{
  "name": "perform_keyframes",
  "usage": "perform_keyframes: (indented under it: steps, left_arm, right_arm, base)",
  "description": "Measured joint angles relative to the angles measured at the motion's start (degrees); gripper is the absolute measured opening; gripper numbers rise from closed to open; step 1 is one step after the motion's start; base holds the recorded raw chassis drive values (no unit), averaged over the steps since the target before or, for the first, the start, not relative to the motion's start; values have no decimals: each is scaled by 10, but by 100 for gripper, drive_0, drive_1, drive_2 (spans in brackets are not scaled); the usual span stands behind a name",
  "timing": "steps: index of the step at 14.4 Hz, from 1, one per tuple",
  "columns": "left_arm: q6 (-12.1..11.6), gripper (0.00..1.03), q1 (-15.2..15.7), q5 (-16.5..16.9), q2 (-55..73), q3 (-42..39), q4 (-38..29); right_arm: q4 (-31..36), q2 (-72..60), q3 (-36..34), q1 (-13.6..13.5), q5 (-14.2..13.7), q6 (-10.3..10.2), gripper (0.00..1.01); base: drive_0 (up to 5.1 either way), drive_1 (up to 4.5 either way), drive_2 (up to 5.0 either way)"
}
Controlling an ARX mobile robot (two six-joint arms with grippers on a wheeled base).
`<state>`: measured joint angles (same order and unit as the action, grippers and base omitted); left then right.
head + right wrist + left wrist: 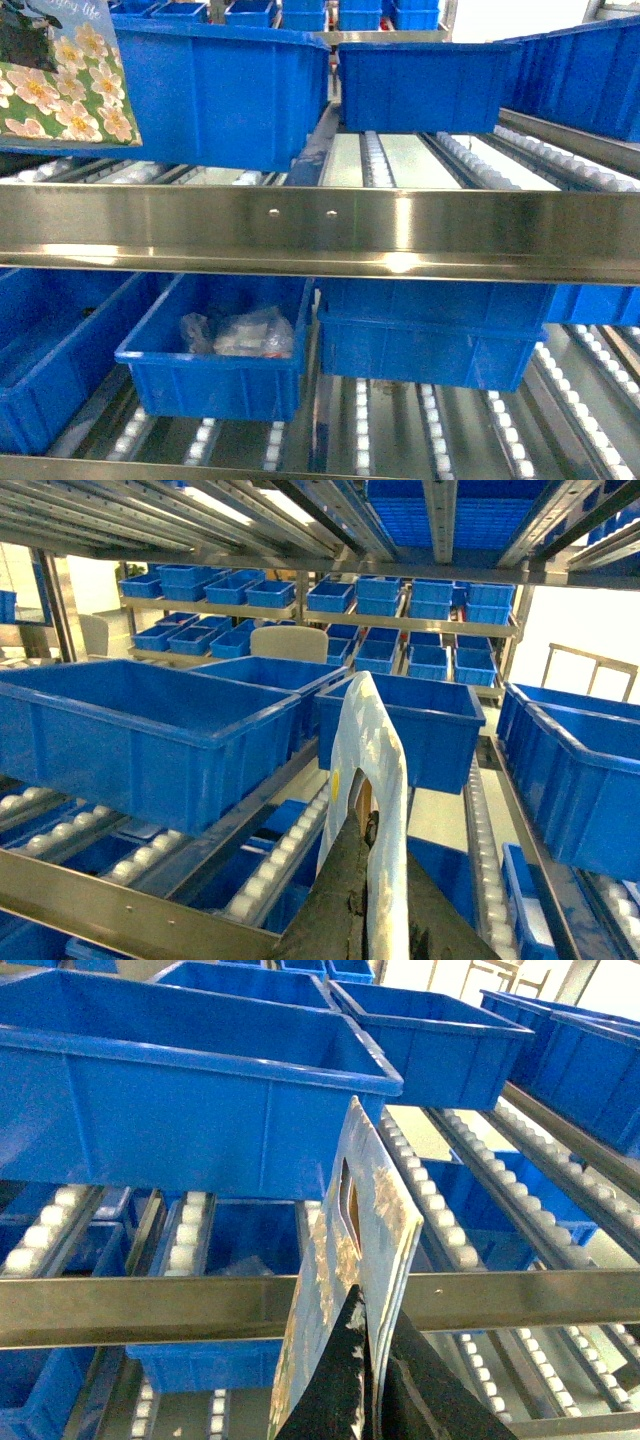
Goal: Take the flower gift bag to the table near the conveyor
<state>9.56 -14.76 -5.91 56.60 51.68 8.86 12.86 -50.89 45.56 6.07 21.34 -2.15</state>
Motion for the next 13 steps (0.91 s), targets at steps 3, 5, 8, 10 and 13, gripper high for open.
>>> perform_keyframes:
  steps: [3, 5, 8, 10, 13]
  left_arm:
    - [0, 2, 0, 0, 0, 0, 1]
    - [0, 2, 0, 0, 0, 0, 1]
    - [0, 2, 0, 0, 0, 0, 2]
    - [0, 2, 0, 0, 0, 0, 1]
    - [-2, 2, 0, 0, 0, 0, 1]
  right_arm:
    - [0, 0, 0, 0, 1, 0, 2]
    - [0, 0, 0, 0, 1, 0, 2]
    - [-2, -1, 0, 0, 1, 0, 2]
    - [-2, -1, 0, 0, 1, 0, 2]
    - [-1, -1, 0, 0, 1, 0, 2]
  base:
    - [-484, 146, 340]
    - [-484, 146, 340]
    - [-490, 139, 336]
    - [-482, 140, 346]
    - [-472, 143, 358]
